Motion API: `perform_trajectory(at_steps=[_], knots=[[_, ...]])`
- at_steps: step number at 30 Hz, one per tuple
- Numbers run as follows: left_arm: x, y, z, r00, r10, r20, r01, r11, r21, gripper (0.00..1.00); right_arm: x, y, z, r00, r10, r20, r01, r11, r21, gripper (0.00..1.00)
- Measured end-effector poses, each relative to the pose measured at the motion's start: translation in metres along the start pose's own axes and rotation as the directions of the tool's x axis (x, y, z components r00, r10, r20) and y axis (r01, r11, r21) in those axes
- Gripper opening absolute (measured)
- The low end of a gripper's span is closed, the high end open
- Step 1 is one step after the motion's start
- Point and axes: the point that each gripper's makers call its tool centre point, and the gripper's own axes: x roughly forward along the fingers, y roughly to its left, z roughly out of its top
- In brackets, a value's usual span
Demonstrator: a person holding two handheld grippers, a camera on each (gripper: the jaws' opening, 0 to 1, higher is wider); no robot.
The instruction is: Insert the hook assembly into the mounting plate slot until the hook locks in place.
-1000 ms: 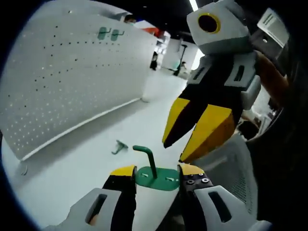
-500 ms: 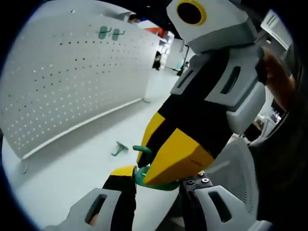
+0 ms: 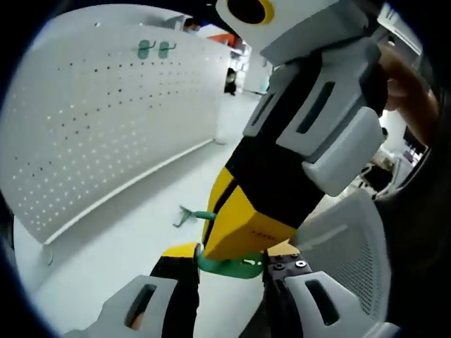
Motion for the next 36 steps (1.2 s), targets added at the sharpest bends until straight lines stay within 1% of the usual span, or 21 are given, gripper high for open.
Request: perform_trajectory(at_steps=[5, 7, 9, 12, 14, 15, 17, 19, 21, 23, 24, 25, 26, 27, 28, 29, 30, 31, 33, 35, 36], knots=[[0.001, 0.0, -0.001, 1.0, -0.005, -0.006, 0.005, 1.0, -0.007, 0.35, 0.001, -0.001, 0.0, 1.0, -0.001, 0.007, 0.001, 1.0, -0.017, 0.0], [0.001, -0.002, 0.0, 1.0, -0.022, 0.0, 0.022, 1.0, -0.022, 0.35, -0.001, -0.001, -0.001, 1.0, 0.001, 0.011, -0.001, 1.0, -0.023, 0.0], [-0.001, 0.0, 0.002, 1.0, -0.024, 0.02, 0.025, 0.998, -0.055, 0.36, -0.002, -0.002, 0.0, 1.0, -0.002, 0.025, 0.003, 0.999, -0.034, 0.0], [-0.003, -0.001, 0.006, 0.998, -0.046, 0.042, 0.05, 0.994, -0.099, 0.36, -0.005, -0.004, 0.002, 0.999, 0.005, 0.042, -0.004, 1.0, -0.018, 0.0], [-0.004, 0.001, 0.006, 0.998, -0.049, 0.046, 0.053, 0.992, -0.112, 0.39, -0.007, -0.005, 0.004, 0.998, 0.004, 0.057, -0.002, 1.0, -0.03, 0.0], [-0.005, 0.001, 0.009, 0.996, -0.057, 0.065, 0.064, 0.991, -0.116, 0.42, -0.008, -0.006, 0.004, 0.998, -0.001, 0.06, 0.003, 0.999, -0.039, 0.0], [-0.006, 0.0, 0.013, 0.994, -0.067, 0.092, 0.082, 0.982, -0.17, 0.46, -0.01, -0.007, 0.006, 0.997, -0.008, 0.074, 0.012, 0.998, -0.064, 0.0], [-0.008, 0.002, 0.012, 0.992, -0.077, 0.102, 0.099, 0.968, -0.232, 0.51, -0.013, -0.008, 0.006, 0.996, -0.012, 0.086, 0.019, 0.997, -0.076, 0.0], [-0.01, 0.005, 0.01, 0.992, -0.074, 0.101, 0.097, 0.963, -0.253, 0.54, -0.016, -0.012, 0.008, 0.994, -0.023, 0.111, 0.034, 0.995, -0.097, 0.0], [-0.012, 0.009, 0.009, 0.991, -0.069, 0.115, 0.1, 0.953, -0.286, 0.53, -0.019, -0.017, 0.009, 0.991, -0.04, 0.125, 0.055, 0.991, -0.119, 0.0], [-0.014, 0.011, 0.01, 0.989, -0.066, 0.129, 0.104, 0.942, -0.318, 0.53, -0.021, -0.02, 0.012, 0.988, -0.05, 0.147, 0.072, 0.986, -0.147, 0.0], [-0.016, 0.012, 0.009, 0.989, -0.062, 0.134, 0.105, 0.935, -0.338, 0.53, -0.022, -0.021, 0.013, 0.986, -0.055, 0.159, 0.079, 0.985, -0.154, 0.0], [-0.018, 0.017, 0.008, 0.99, -0.041, 0.138, 0.088, 0.932, -0.352, 0.5, -0.023, -0.021, 0.014, 0.985, -0.056, 0.166, 0.083, 0.984, -0.161, 0.0], [-0.021, 0.022, 0.009, 0.988, -0.018, 0.151, 0.07, 0.935, -0.347, 0.46, -0.025, -0.022, 0.016, 0.981, -0.054, 0.185, 0.087, 0.98, -0.179, 0.0], [-0.023, 0.025, 0.01, 0.987, -0.006, 0.163, 0.062, 0.938, -0.34, 0.42, -0.026, -0.022, 0.02, 0.974, -0.052, 0.219, 0.098, 0.974, -0.206, 0.0], [-0.025, 0.026, 0.009, 0.987, -0.003, 0.164, 0.061, 0.936, -0.347, 0.39, -0.028, -0.022, 0.022, 0.969, -0.053, 0.241, 0.111, 0.966, -0.235, 0.0], [-0.027, 0.027, 0.009, 0.986, 0.001, 0.167, 0.06, 0.93, -0.362, 0.39, -0.029, -0.023, 0.022, 0.965, -0.064, 0.254, 0.129, 0.959, -0.25, 0.0], [-0.028, 0.029, 0.009, 0.984, 0.008, 0.177, 0.065, 0.914, -0.4, 0.41, -0.03, -0.024, 0.021, 0.963, -0.069, 0.259, 0.136, 0.959, -0.249, 0.0], [-0.031, 0.031, 0.011, 0.98, 0.006, 0.199, 0.083, 0.898, -0.433, 0.43, -0.031, -0.021, 0.026, 0.949, -0.054, 0.309, 0.133, 0.962, -0.24, 0.0], [-0.034, 0.032, 0.017, 0.972, 0.014, 0.234, 0.095, 0.891, -0.444, 0.38, -0.033, -0.02, 0.029, 0.94, -0.05, 0.338, 0.132, 0.966, -0.224, 0.0], [-0.035, 0.031, 0.019, 0.969, 0.01, 0.247, 0.103, 0.891, -0.443, 0.36, -0.035, -0.018, 0.034, 0.927, -0.044, 0.372, 0.139, 0.962, -0.234, 0.0]])
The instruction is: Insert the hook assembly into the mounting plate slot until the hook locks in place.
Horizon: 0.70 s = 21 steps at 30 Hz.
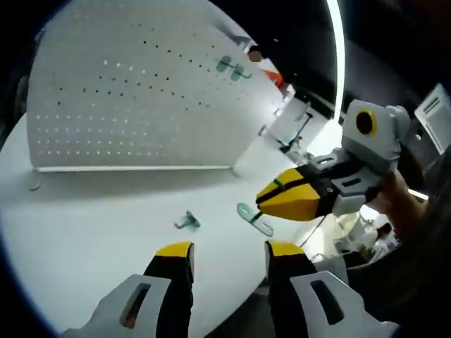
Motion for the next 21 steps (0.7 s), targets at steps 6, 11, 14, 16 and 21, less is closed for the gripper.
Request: perform_trajectory(at_steps=[6, 11, 14, 16, 21], knots=[[0.002, -0.017, 0.009, 0.997, -0.067, 0.043, 0.069, 0.997, -0.043, 0.32, -0.003, -0.004, 0.013, 0.997, -0.025, 0.071, 0.025, 1.0, -0.006, 0.0], [0.003, -0.037, 0.023, 0.984, -0.145, 0.101, 0.155, 0.983, -0.099, 0.31, -0.004, -0.001, 0.024, 0.992, -0.027, 0.127, 0.032, 0.999, -0.035, 0.0], [0.005, -0.041, 0.025, 0.983, -0.164, 0.088, 0.173, 0.979, -0.107, 0.19, -0.005, -0.002, 0.026, 0.989, -0.037, 0.144, 0.044, 0.998, -0.041, 0.0], [0.005, -0.041, 0.026, 0.983, -0.156, 0.092, 0.167, 0.979, -0.114, 0.17, -0.007, -0.002, 0.029, 0.985, -0.045, 0.167, 0.054, 0.997, -0.05, 0.0], [0.004, -0.038, 0.029, 0.984, -0.148, 0.098, 0.161, 0.976, -0.144, 0.17, -0.01, 0.001, 0.033, 0.98, -0.033, 0.195, 0.044, 0.998, -0.053, 0.0]])
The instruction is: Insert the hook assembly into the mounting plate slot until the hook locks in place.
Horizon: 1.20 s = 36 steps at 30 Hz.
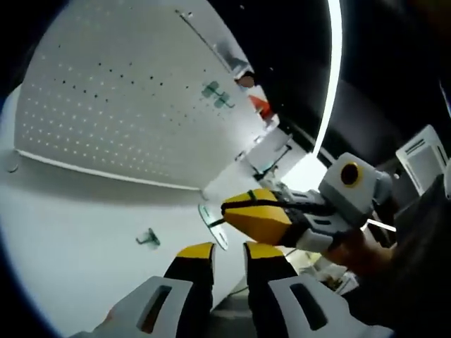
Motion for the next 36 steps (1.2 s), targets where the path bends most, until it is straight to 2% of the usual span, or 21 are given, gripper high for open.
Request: perform_trajectory(at_steps=[8, 17, 20, 28, 36], knots=[[-0.003, 0.003, 0.008, 0.999, 0.021, 0.039, -0.02, 0.999, -0.032, 0.14, -0.002, 0.008, 0.009, 0.999, 0.005, 0.041, -0.002, 0.998, -0.068, 0.0], [-0.004, 0.008, 0.003, 0.999, 0.032, 0.021, -0.03, 0.998, -0.057, 0.13, 0.0, 0.01, 0.004, 1.0, 0.01, 0.018, -0.008, 0.994, -0.108, 0.0], [-0.004, 0.003, 0.0, 1.0, 0.006, 0.008, -0.006, 0.999, -0.048, 0.07, 0.0, 0.013, 0.001, 1.0, 0.016, 0.013, -0.014, 0.99, -0.138, 0.0], [-0.006, 0.004, -0.001, 1.0, 0.009, 0.009, -0.009, 0.998, -0.058, 0.07, 0.0, 0.015, 0.001, 0.999, 0.037, 0.019, -0.034, 0.985, -0.17, 0.0], [-0.008, 0.008, 0.0, 1.0, 0.022, 0.009, -0.021, 0.995, -0.097, 0.04, 0.0, 0.017, 0.001, 0.999, 0.051, 0.015, -0.048, 0.987, -0.156, 0.0]])
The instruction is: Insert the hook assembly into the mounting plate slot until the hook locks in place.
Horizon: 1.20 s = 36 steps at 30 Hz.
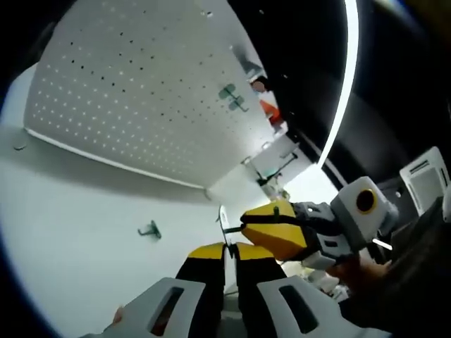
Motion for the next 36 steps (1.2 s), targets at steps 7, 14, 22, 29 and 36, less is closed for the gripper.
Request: perform_trajectory(at_steps=[7, 14, 22, 29, 36], knots=[[-0.001, 0.003, 0.001, 1.0, 0.012, -0.002, -0.012, 1.0, -0.027, 0.02, 0.0, 0.001, -0.002, 1.0, 0.003, -0.012, -0.003, 1.0, 0.025, 0.0], [-0.001, 0.007, 0.001, 0.998, 0.061, -0.002, -0.061, 0.998, 0.016, 0.02, 0.002, 0.0, -0.006, 0.999, -0.004, -0.041, 0.005, 0.999, 0.047, 0.01], [-0.004, 0.013, 0.005, 0.993, 0.117, -0.002, -0.117, 0.99, 0.072, 0.02, 0.001, 0.0, -0.007, 0.998, -0.012, -0.057, 0.016, 0.998, 0.056, 0.02], [-0.015, 0.027, 0.006, 0.977, 0.214, -0.007, -0.209, 0.963, 0.167, 0.02, -0.006, 0.006, -0.013, 0.996, 0.04, -0.074, -0.023, 0.977, 0.21, 0.06], [-0.021, 0.033, 0.004, 0.951, 0.307, -0.019, -0.281, 0.891, 0.356, 0.02, -0.013, 0.007, -0.023, 0.993, 0.044, -0.111, -0.012, 0.962, 0.271, 0.06]])
